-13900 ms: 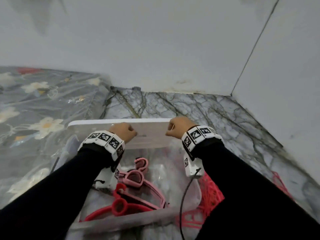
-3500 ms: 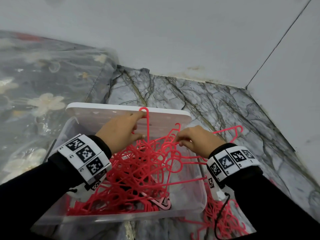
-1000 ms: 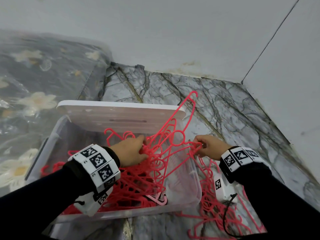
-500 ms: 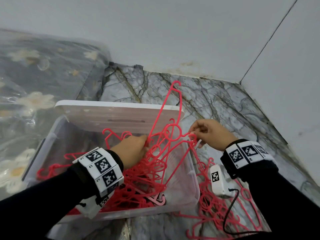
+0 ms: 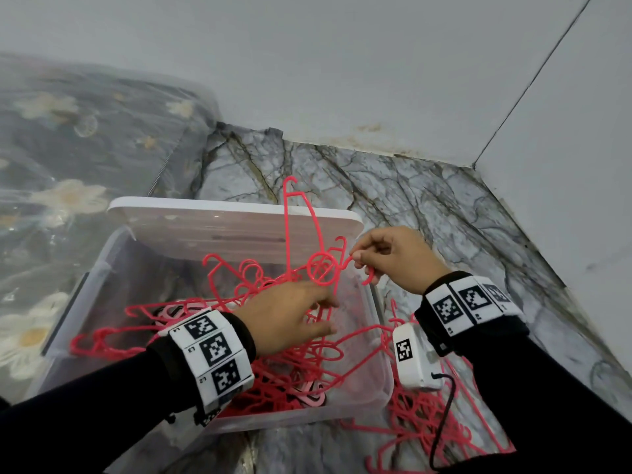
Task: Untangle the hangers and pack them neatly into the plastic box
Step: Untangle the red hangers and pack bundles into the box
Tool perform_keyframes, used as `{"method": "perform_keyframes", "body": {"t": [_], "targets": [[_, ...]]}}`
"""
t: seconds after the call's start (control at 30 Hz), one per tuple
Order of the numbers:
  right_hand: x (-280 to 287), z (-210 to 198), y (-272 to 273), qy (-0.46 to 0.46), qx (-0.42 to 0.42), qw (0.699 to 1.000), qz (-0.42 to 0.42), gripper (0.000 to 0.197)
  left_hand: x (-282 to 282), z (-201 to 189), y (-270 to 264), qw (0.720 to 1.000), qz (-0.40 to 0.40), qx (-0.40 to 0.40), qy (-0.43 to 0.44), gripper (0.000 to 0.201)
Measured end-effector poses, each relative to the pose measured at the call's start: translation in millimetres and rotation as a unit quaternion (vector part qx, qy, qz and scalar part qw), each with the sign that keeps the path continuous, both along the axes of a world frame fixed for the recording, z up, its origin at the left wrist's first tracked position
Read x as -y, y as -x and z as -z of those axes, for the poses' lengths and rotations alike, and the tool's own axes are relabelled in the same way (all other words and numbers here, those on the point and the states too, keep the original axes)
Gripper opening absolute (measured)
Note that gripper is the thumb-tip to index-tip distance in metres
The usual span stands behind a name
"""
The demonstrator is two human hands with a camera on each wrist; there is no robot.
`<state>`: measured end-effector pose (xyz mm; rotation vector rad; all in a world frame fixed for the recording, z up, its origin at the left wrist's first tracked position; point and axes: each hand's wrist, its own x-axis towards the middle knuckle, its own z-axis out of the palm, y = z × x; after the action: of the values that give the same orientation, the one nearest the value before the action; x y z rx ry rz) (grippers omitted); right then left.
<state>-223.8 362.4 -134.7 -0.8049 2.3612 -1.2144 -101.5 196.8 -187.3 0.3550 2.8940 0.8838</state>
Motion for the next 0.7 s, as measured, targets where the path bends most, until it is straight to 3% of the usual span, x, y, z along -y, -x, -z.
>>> {"method": "perform_keyframes", "body": {"t": [0.27,0.43,0.6,0.7], "targets": [[11.5,6.9,-4.4,0.004,-0.022,0.999,-0.032,0.005,-21.5,25.3,-8.8,0.996,0.067,0.034,0.050,0.042],[9.7,11.8,-0.8,-0.008,-0.026,0.999,-0.035,0.016,-29.3,40.6,-12.7,0.997,0.042,0.058,-0.007,0.056],[9.1,12.4,-2.1,0.021,0.029,0.999,-0.028,0.018,-37.9,43.3,-12.7,0.998,0.044,0.032,0.030,0.028],[7.6,14.1,-1.2,0.020,0.044,0.999,0.000,0.012,-35.4,40.4,-8.0,0.999,0.000,-0.001,0.045,0.015]]}}
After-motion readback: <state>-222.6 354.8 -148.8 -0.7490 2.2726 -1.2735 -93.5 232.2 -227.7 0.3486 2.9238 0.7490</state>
